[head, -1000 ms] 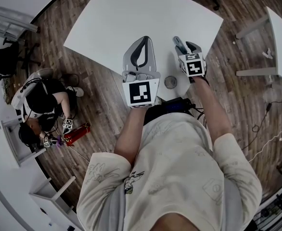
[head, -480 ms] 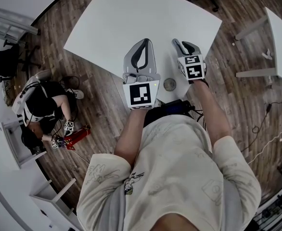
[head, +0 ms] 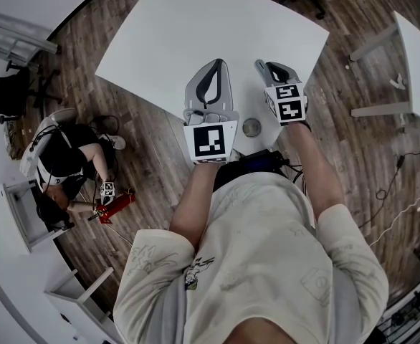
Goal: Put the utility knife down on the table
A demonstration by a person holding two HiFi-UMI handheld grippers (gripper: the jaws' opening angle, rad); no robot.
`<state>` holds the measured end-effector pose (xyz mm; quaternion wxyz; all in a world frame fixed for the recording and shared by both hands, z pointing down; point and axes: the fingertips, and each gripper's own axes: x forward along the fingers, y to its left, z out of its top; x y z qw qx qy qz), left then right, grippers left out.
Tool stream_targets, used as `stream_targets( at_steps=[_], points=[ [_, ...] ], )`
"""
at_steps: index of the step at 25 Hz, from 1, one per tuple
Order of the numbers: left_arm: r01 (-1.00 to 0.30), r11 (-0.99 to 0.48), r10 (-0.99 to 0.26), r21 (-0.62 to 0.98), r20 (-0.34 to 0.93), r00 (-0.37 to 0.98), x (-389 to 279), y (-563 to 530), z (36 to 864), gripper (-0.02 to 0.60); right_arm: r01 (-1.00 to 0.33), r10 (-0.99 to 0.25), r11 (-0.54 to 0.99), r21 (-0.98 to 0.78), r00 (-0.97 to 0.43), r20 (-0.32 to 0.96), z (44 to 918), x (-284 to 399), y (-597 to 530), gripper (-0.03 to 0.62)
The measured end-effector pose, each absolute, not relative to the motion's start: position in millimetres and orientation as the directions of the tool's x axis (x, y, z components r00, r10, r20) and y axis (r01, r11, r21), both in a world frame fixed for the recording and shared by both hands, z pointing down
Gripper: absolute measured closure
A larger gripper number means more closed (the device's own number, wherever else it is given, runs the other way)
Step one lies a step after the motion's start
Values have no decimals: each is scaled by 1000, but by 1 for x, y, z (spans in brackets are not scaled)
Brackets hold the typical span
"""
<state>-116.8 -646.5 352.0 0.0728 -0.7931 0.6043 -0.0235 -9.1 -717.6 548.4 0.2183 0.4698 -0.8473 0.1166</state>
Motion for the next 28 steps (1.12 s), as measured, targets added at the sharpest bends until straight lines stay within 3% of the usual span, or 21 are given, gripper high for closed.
stream_targets(
  at_steps=[28],
  points=[
    [-958, -261, -962, -116, -47, 268, -108, -656, 354, 563, -845, -836, 535, -11, -531, 141, 407, 2, -702, 586]
  ],
)
